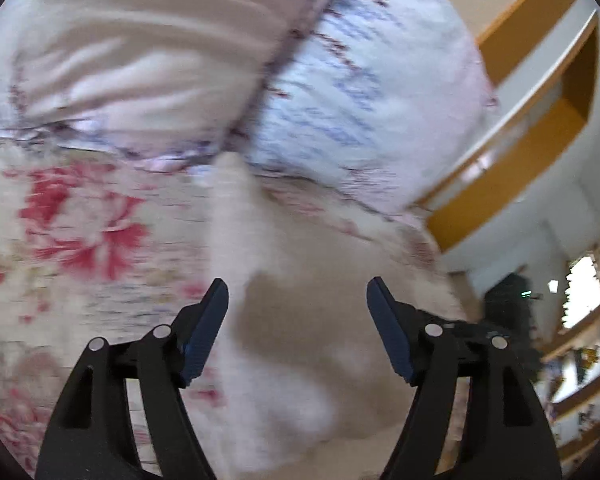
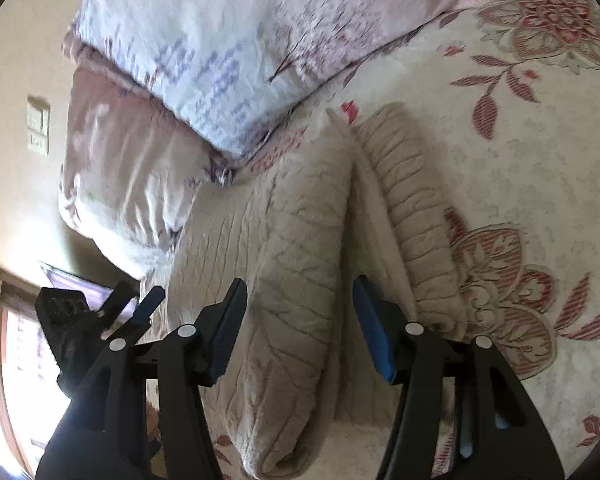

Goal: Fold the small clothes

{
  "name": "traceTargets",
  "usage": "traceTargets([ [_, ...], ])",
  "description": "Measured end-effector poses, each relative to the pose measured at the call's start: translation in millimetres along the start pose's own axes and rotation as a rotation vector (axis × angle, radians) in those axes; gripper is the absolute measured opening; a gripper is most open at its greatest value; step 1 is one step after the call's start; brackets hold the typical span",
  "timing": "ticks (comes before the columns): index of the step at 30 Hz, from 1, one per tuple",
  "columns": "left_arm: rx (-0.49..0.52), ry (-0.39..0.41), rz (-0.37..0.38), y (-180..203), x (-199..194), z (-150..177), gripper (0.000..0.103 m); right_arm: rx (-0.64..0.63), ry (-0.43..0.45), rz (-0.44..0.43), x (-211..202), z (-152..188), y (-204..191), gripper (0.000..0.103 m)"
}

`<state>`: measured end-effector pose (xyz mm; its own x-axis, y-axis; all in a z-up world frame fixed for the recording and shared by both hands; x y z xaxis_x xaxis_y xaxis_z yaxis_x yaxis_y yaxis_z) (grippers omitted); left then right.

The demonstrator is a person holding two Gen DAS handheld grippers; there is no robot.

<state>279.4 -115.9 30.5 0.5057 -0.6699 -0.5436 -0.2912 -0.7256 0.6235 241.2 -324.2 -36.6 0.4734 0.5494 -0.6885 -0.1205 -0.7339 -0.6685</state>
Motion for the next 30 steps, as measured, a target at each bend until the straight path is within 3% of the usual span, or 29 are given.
traceTargets([
  [4,-0.080,-0.051,0.012,-28,11,13,0.072,-0.008,0.000,0.017,12,-7,-3,0.051],
  [8,-0.091,-0.074,0.058,-35,13,27,0.072,0.019,0.036,0.038,23,-24,4,0.045],
  [12,-0.099,-0.094,0.123,-29,17,32,0.072,-0.018,0.056,0.067,26,-31,-3,0.022],
  [19,-0.070,-0.085,0.187,-19,14,33,0.073,-0.342,0.336,0.293,-29,-50,-58,0.017],
  [24,-0.069,-0.105,0.205,-17,18,36,0.072,-0.321,0.331,0.368,-39,-57,-40,0.016],
  [30,-0.058,-0.121,0.230,-12,21,39,0.072,-0.292,0.387,0.361,-53,-61,-34,0.015],
])
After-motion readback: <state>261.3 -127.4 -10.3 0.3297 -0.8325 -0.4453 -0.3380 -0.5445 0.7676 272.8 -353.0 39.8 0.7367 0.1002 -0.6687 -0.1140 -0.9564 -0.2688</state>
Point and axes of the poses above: each gripper's, at about its wrist camera, not at the fingertips, and x roughly the way its jaws point, y to its right, z to its underside, the point moved 9 cm from there along x, roughly the way its jaws point, and after that the axes turned 6 degrees about z, right-handed, at the moved point
